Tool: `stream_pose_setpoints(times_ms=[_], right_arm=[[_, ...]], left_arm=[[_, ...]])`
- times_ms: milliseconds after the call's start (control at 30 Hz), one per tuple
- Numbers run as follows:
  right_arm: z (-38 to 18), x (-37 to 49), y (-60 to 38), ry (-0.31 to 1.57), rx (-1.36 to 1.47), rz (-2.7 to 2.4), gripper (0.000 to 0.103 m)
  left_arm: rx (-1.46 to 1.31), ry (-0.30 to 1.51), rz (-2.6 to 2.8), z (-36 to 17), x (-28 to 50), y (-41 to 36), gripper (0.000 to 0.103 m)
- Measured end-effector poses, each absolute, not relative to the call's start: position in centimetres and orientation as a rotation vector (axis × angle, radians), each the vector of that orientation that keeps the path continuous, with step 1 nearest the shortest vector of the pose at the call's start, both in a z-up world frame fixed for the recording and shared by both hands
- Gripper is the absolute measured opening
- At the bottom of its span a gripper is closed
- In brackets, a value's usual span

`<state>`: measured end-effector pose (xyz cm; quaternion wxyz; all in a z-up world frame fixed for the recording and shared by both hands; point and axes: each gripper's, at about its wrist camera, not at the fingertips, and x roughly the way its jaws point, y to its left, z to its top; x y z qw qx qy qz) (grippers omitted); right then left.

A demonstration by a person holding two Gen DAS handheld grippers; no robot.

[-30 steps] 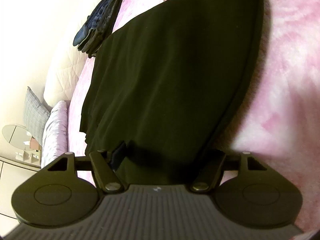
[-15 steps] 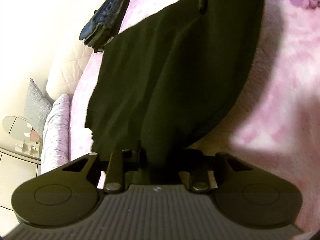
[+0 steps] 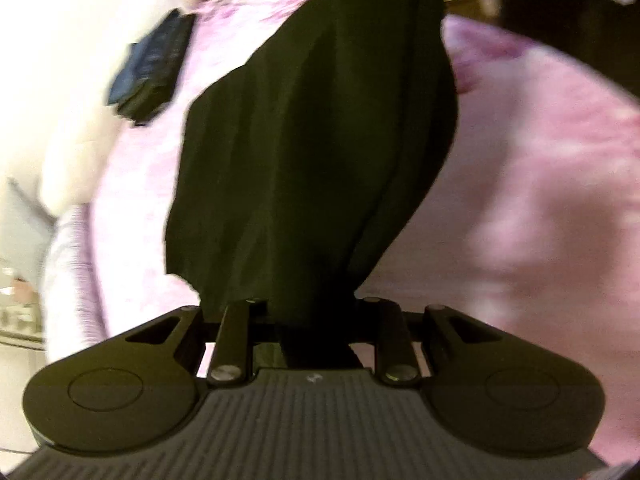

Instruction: Fold clothes

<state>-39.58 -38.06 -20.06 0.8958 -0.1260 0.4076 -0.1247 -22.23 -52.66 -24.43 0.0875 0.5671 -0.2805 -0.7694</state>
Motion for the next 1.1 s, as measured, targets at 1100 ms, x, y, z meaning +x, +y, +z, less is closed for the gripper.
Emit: stream_pose_setpoints(times_ms=[1100], right_arm=[[-32.5, -61.4, -79.8, 0.417, 1.369, -0.66, 0.039]], left_arm=[[1.881, 0.401, -2.168, -28.9, -40.7, -90.9, 0.057]])
